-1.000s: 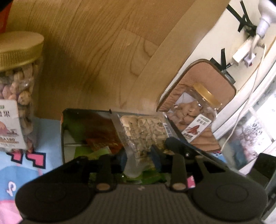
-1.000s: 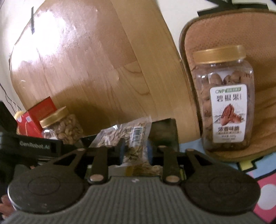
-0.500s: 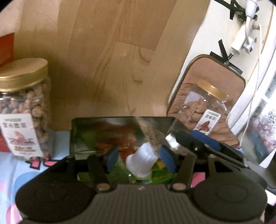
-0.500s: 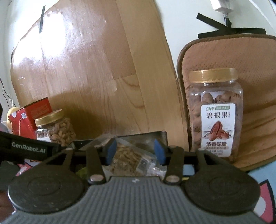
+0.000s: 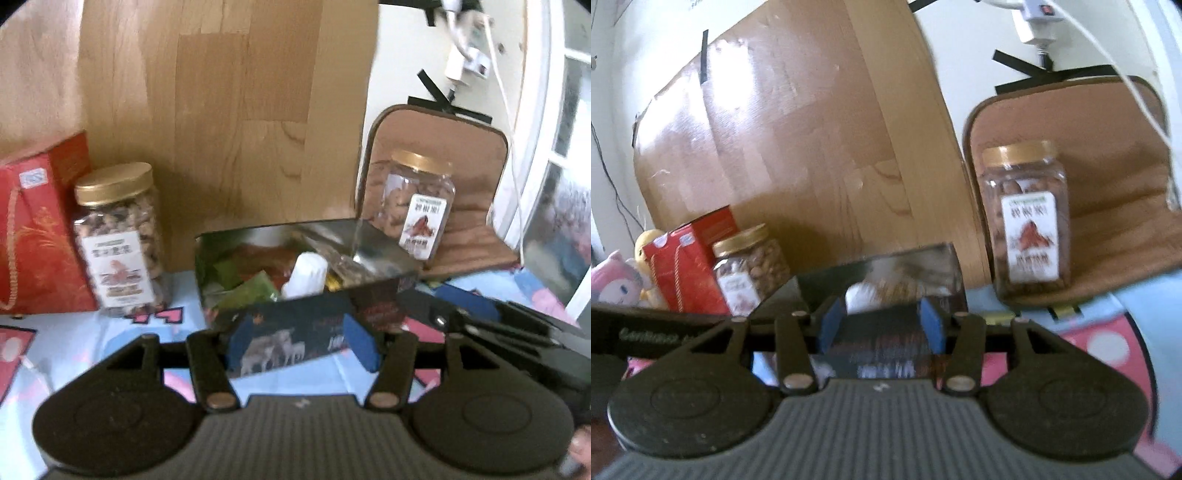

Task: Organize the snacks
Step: 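Withdraw the left gripper from the box toward the cookie bag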

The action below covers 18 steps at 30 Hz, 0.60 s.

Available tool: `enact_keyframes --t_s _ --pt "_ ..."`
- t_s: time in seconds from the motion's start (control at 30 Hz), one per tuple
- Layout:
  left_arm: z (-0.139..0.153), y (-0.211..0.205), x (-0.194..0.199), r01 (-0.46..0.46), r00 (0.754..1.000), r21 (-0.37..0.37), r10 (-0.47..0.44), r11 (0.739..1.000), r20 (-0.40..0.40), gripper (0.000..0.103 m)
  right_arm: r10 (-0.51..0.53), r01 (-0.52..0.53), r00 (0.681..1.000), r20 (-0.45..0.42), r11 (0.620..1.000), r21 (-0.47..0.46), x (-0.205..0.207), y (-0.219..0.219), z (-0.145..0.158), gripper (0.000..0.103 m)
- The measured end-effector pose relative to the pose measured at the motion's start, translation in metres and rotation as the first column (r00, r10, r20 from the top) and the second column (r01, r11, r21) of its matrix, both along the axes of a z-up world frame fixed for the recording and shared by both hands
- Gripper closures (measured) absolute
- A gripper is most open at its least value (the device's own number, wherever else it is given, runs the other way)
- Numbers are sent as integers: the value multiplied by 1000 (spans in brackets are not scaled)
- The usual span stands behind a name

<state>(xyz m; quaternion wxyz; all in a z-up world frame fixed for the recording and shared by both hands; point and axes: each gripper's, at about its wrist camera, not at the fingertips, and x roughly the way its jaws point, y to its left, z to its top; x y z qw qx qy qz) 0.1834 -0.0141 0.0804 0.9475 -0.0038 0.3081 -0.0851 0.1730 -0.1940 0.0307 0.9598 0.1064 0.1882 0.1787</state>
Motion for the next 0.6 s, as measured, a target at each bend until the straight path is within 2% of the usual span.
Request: enact_keyframes --t_s 0.1,0.3,0.6 --pt "-2 -5 -22 -6 1000 37 6 999 11 47 -9 9 1000 -15 1000 15 -30 -2 -3 51" --pt "-7 -9 -62 -13 1000 57 13 998 11 47 -19 21 999 -43 999 33 -76 -6 -5 49" --pt "-24 5 -103 -41 999 38 42 998 -13 47 3 1 995 -98 999 46 -112 -5 -13 49"
